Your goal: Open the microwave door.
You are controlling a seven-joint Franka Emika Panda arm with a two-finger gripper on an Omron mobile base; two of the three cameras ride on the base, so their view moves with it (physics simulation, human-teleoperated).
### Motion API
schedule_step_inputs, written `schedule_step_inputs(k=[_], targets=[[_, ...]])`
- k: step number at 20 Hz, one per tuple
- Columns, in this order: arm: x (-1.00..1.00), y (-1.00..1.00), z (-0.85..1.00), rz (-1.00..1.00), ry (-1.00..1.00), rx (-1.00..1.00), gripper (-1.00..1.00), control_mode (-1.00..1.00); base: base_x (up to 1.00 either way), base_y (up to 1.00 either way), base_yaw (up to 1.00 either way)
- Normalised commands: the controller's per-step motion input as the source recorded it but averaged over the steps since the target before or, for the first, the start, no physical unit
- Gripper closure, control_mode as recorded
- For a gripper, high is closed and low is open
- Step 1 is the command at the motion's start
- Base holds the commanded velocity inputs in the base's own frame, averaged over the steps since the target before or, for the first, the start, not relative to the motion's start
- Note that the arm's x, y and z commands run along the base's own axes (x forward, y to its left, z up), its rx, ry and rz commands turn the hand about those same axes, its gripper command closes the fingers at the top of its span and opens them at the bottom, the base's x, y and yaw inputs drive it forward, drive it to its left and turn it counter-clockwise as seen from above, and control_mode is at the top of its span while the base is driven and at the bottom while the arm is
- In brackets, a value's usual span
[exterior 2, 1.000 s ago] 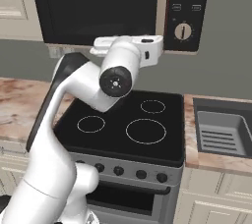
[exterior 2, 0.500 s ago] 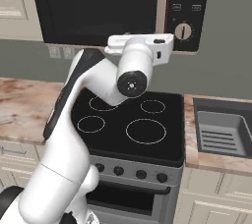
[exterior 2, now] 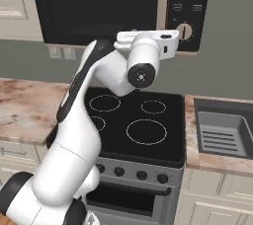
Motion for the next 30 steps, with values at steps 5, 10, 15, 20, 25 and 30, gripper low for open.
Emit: schedule_step_inputs(k=[5, 10, 15, 20, 25, 30], targets=[[0.31, 0.00, 0.00, 0.00, 0.00, 0.00, -1.00, -1.00, 0.00, 0.00, 0.00], [0.36, -0.11, 0.00, 0.00, 0.00, 0.00, -1.00, -1.00, 0.00, 0.00, 0.00], [0.37, -0.23, 0.00, 0.00, 0.00, 0.00, -1.00, -1.00, 0.00, 0.00, 0.00], [0.39, -0.20, 0.00, 0.00, 0.00, 0.00, -1.00, -1.00, 0.00, 0.00, 0.00], [0.37, -0.01, 0.00, 0.00, 0.00, 0.00, -1.00, -1.00, 0.00, 0.00, 0.00], [0.37, 0.00, 0.00, 0.00, 0.00, 0.00, -1.00, -1.00, 0.00, 0.00, 0.00]])
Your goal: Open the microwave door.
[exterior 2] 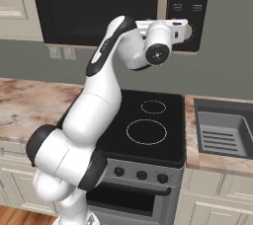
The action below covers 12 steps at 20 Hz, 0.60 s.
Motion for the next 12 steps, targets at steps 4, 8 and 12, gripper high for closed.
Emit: schedule_step_inputs(k=[4, 8, 12], targets=[[0.38, -0.01, 0.00, 0.00, 0.00, 0.00, -1.00, -1.00, 0.00, 0.00, 0.00], [0.36, -0.04, 0.00, 0.00, 0.00, 0.00, -1.00, -1.00, 0.00, 0.00, 0.00], [0.39, -0.06, 0.00, 0.01, 0.03, 0.00, -1.00, -1.00, 0.00, 0.00, 0.00]])
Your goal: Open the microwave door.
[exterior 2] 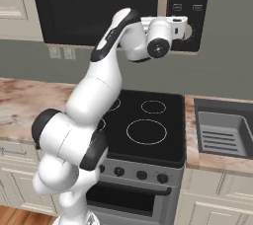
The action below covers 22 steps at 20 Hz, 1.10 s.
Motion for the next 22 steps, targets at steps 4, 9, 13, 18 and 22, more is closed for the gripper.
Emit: schedule_step_inputs(k=[4, 9, 13, 18, 22], targets=[[0.40, -0.10, 0.00, 0.02, 0.04, 0.00, -1.00, -1.00, 0.00, 0.00, 0.00], [0.39, -0.12, 0.00, 0.03, 0.03, 0.00, -1.00, -1.00, 0.00, 0.00, 0.00], [0.37, -0.03, 0.00, 0.03, 0.08, 0.00, 1.00, -1.00, 0.00, 0.00, 0.00], [0.19, 0.00, 0.00, 0.00, 0.06, 0.00, 1.00, -1.00, 0.00, 0.00, 0.00], [-0.69, -0.28, 0.00, 0.00, 0.01, 0.00, 1.00, -1.00, 0.00, 0.00, 0.00]])
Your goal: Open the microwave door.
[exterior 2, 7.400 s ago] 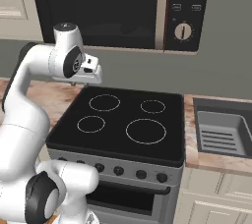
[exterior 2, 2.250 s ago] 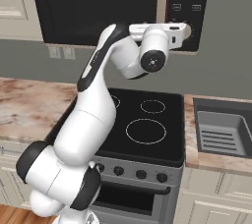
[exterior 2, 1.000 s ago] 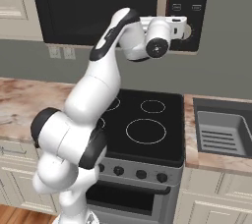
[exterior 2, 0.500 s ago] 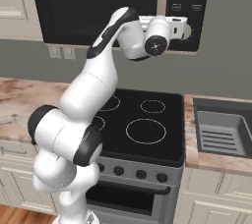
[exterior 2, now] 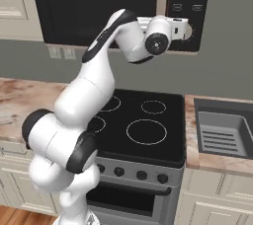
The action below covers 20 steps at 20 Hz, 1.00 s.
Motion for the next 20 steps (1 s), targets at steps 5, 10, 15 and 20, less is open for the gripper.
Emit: schedule_step_inputs(k=[5, 10, 15, 20], targets=[[-1.00, -0.47, 0.00, 0.00, 0.00, 0.02, 1.00, -1.00, 0.00, 0.00, 0.00], [-1.00, -0.50, 0.00, 0.00, 0.00, 0.04, 1.00, -1.00, 0.00, 0.00, 0.00], [-1.00, -0.44, 0.00, 0.00, 0.00, 0.02, 1.00, -1.00, 0.00, 0.00, 0.00], [-1.00, -0.28, 0.00, 0.00, 0.03, 0.00, 1.00, -1.00, 0.00, 0.00, 0.00]])
